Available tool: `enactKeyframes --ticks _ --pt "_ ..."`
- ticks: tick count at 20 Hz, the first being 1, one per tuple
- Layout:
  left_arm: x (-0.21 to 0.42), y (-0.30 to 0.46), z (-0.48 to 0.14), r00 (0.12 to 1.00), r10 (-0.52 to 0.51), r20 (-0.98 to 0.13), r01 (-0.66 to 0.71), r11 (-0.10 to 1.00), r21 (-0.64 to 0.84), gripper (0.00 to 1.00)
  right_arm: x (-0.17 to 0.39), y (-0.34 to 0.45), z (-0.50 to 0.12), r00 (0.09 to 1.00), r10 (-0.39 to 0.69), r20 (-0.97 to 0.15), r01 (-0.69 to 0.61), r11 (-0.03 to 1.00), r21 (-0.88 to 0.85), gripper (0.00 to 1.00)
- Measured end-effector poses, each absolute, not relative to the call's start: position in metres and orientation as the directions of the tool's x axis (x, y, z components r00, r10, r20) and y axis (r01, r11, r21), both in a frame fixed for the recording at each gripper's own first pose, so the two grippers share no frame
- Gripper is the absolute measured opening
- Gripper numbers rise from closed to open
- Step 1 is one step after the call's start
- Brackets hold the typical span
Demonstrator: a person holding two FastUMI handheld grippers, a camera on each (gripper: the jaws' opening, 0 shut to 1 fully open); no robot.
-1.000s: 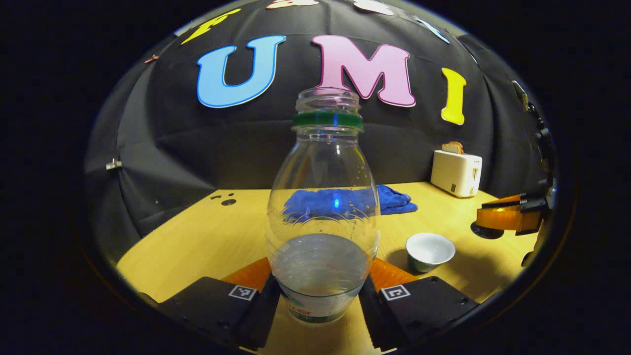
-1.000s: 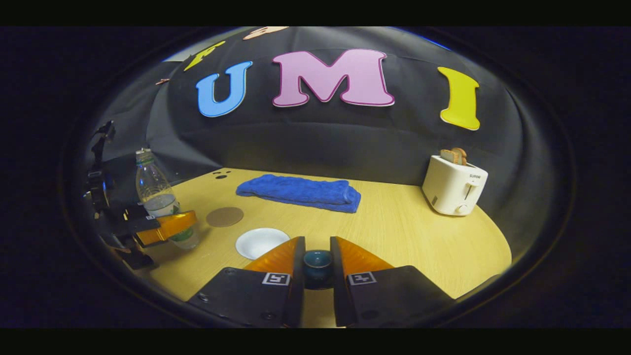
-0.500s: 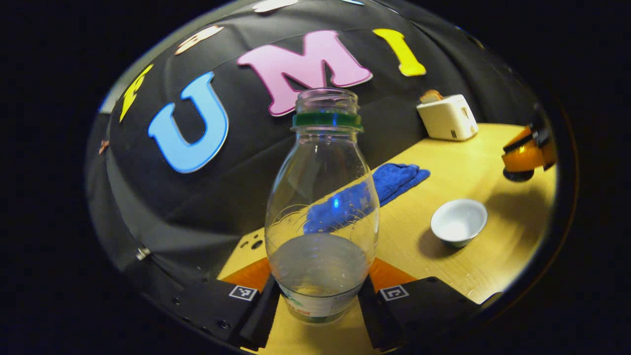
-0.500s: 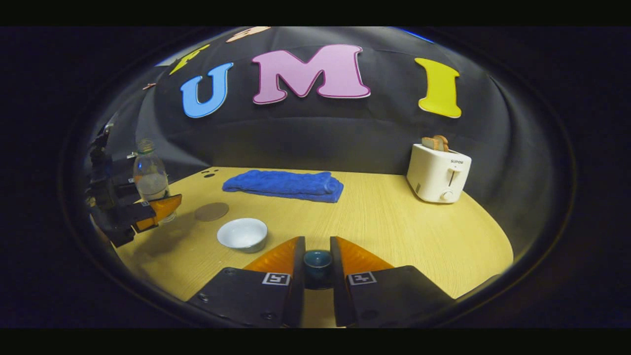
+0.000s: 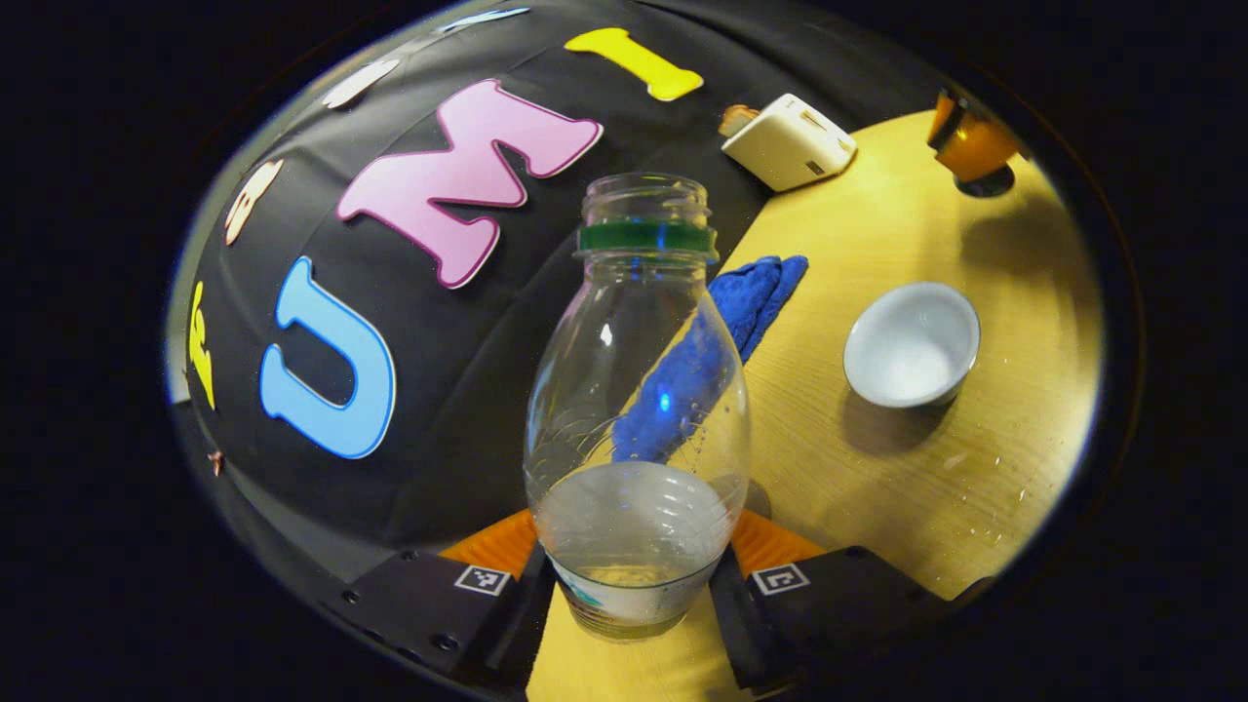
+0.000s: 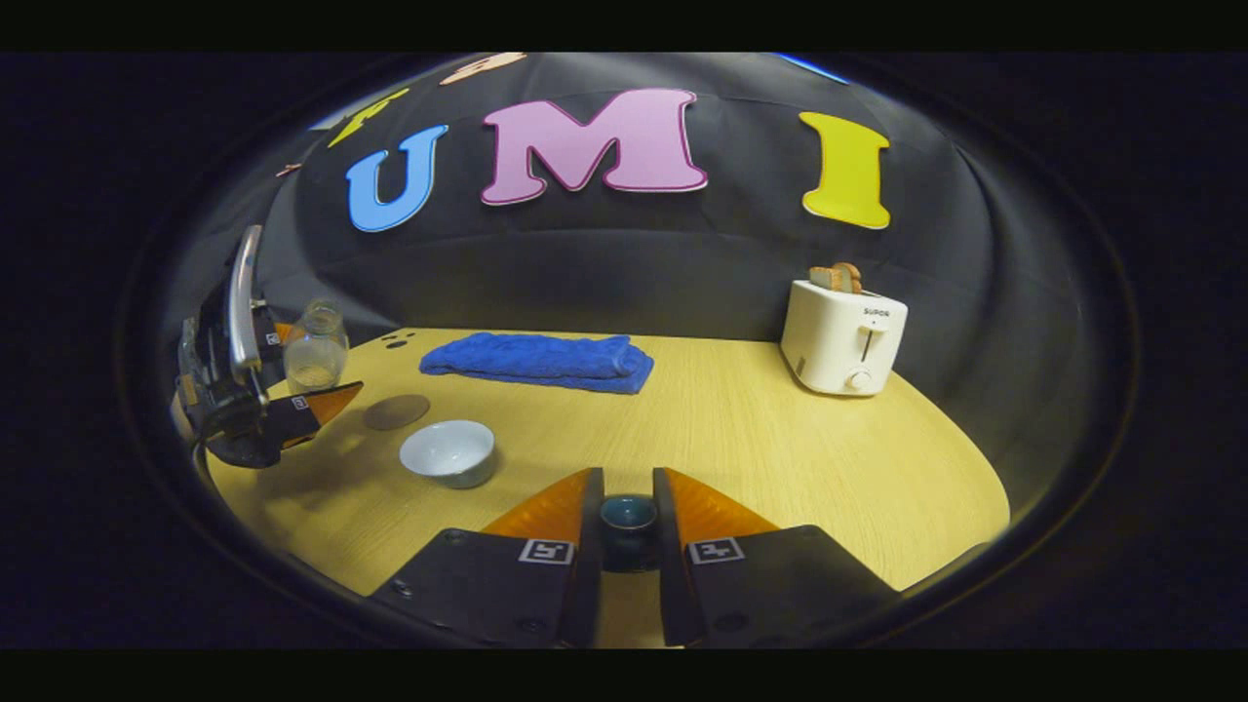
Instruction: Open the teacup lid with one hand, grasp the water bottle and pour water into the teacup with the other hand; after pouring, place the water bottle on the coaster and then close the teacup lid.
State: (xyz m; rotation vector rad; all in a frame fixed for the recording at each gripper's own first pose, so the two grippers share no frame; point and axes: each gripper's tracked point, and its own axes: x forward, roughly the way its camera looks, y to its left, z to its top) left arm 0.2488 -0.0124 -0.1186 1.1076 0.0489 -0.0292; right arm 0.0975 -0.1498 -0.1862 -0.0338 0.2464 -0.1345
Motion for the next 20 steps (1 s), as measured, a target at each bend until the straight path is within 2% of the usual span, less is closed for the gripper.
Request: enactKeyframes --ticks 5,15,16,20 --pt "0.265 -0.012 -0.119 0.999 0.004 -0.042 0.040 0.270 0.962 0.75 0.088 -0.164 -0.196 0.951 -0.159 -0.265 0.153 0.987 -0.045 0.28" --pt "0.282 -0.035 -0.131 0.996 -0.068 -0.065 0.066 0.010 0.998 0.75 0.077 -0.184 -0.204 0.937 -0.204 -0.283 0.195 0.979 -0.060 0.28" --pt "0.284 -0.035 -0.133 0.995 -0.070 -0.066 0.065 -0.015 0.998 0.75 0.077 -0.185 -0.205 0.937 -0.204 -0.283 0.196 0.979 -0.057 0.25" --pt "0.295 -0.033 -0.137 0.996 -0.049 -0.079 0.075 -0.093 0.993 0.75 0.071 -0.186 -0.206 0.937 -0.207 -0.281 0.205 0.978 -0.038 0.28"
